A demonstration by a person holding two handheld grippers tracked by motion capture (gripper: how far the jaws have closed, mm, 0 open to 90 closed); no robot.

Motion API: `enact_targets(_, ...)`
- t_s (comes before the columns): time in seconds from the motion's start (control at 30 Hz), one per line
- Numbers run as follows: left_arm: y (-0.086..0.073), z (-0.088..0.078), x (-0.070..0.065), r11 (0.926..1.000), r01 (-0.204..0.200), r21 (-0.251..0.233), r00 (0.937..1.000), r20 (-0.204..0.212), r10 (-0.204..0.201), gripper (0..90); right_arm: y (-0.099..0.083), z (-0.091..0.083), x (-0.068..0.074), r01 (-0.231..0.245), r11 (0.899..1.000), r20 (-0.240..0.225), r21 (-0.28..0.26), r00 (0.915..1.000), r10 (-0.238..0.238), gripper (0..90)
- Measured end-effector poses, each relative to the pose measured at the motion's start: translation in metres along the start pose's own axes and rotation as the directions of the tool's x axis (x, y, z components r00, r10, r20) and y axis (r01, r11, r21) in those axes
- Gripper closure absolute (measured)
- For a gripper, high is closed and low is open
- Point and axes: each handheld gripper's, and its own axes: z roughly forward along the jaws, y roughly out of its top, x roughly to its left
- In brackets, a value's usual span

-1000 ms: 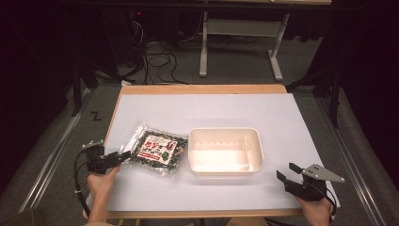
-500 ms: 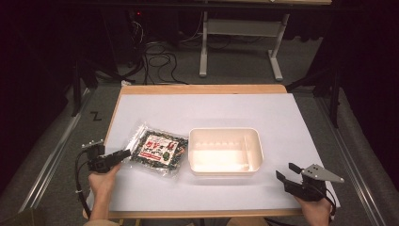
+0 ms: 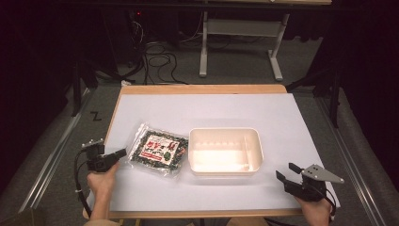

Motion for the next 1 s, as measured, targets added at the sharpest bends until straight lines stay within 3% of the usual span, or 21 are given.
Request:
enact_targets(0.27,0.008,-0.016,-0.009,0.9977,-0.049,-0.047,0.9987,0.013,0.05,90.0,0.0,0.001,0.001,0.001,1.0,-0.004,0.004,1.0,-0.001,39.3)
enact_targets(0.53,0.024,-0.035,-0.029,0.9893,-0.106,-0.1,0.9939,0.019,0.109,90.0,0.0,0.003,0.002,0.011,1.0,-0.008,0.012,0.9999,-0.011,39.4)
enact_targets(0.77,0.04,-0.055,-0.051,0.976,-0.169,-0.137,0.9827,0.052,0.178,90.0,0.0,0.002,0.002,0.003,1.0,-0.007,0.014,1.0,-0.003,39.6)
enact_targets(1.0,0.048,-0.068,-0.066,0.9661,-0.186,-0.179,0.9742,0.094,0.205,90.0,-0.001,0.003,0.002,0.011,1.0,-0.012,0.017,0.9999,-0.01,39.9)
